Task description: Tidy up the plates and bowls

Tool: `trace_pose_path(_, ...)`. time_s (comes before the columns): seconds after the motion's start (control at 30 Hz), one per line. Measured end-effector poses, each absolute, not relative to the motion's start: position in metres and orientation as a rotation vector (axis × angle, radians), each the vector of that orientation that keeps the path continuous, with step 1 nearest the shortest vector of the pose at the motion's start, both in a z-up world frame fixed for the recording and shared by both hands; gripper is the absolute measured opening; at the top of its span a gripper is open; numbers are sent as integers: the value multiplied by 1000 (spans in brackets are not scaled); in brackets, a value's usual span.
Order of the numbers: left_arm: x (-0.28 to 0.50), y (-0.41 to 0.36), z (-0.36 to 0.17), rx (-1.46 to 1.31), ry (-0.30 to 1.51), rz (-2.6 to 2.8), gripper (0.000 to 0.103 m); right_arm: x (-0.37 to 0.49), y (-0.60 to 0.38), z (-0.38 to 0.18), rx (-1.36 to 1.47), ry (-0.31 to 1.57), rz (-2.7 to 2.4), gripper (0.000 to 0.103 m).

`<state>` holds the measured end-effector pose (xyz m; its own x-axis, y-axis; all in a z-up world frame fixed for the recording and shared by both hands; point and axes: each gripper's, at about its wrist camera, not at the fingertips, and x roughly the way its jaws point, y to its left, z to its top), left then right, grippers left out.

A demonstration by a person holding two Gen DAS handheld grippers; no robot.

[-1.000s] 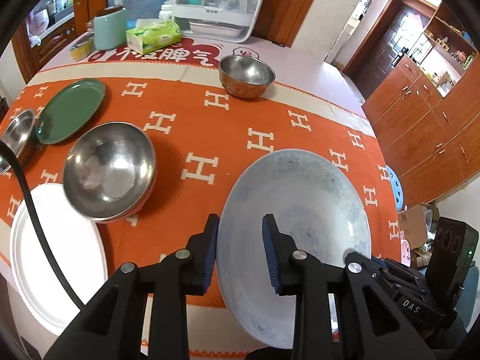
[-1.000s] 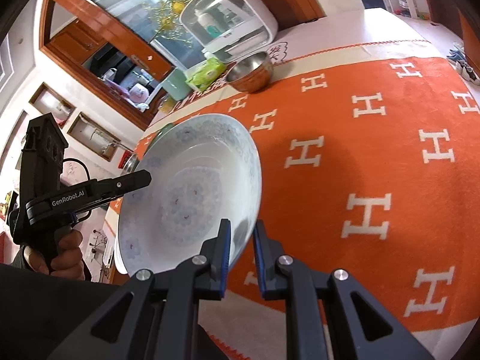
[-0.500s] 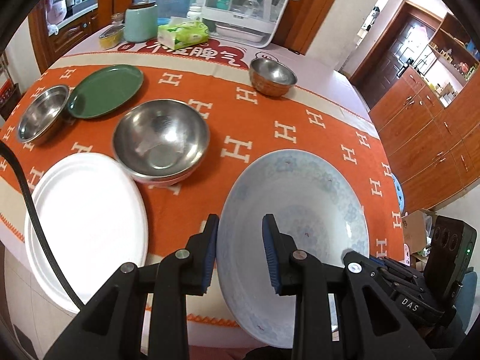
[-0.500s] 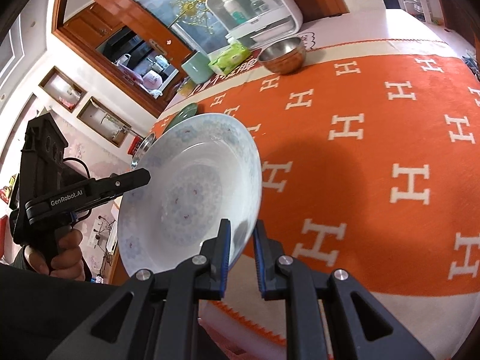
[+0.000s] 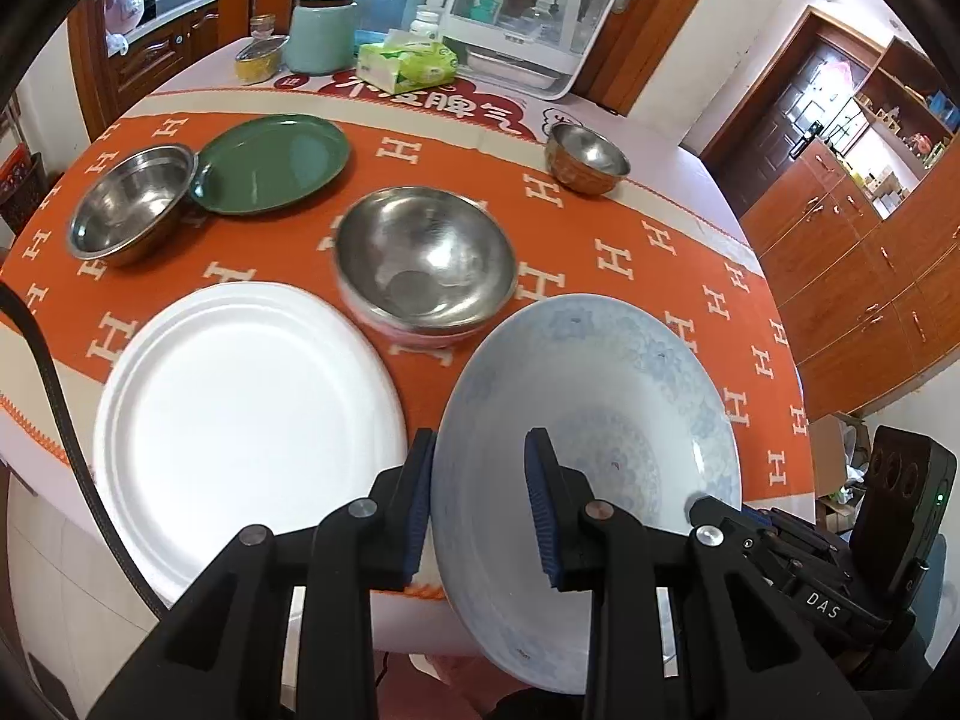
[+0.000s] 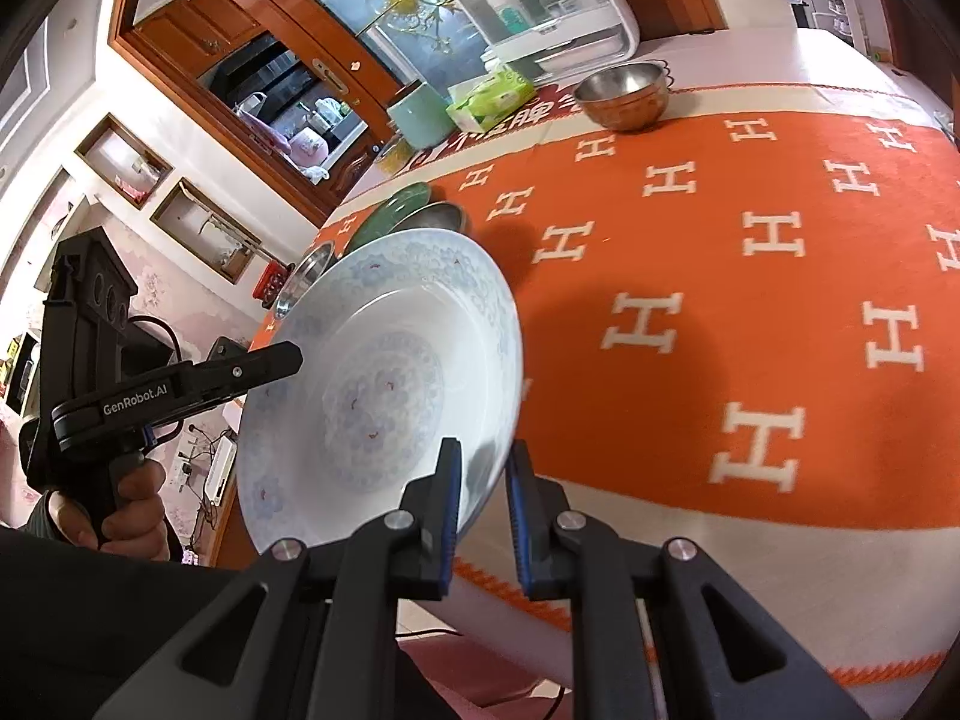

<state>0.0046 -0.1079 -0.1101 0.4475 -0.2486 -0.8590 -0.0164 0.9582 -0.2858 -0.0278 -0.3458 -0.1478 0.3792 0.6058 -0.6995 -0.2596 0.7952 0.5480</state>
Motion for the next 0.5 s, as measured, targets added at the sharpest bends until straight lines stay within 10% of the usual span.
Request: trace_pose_path(0.5, -12, -18, -114, -269, 1124, -136, 28, -42, -260, -151, 349, 1069, 585, 15)
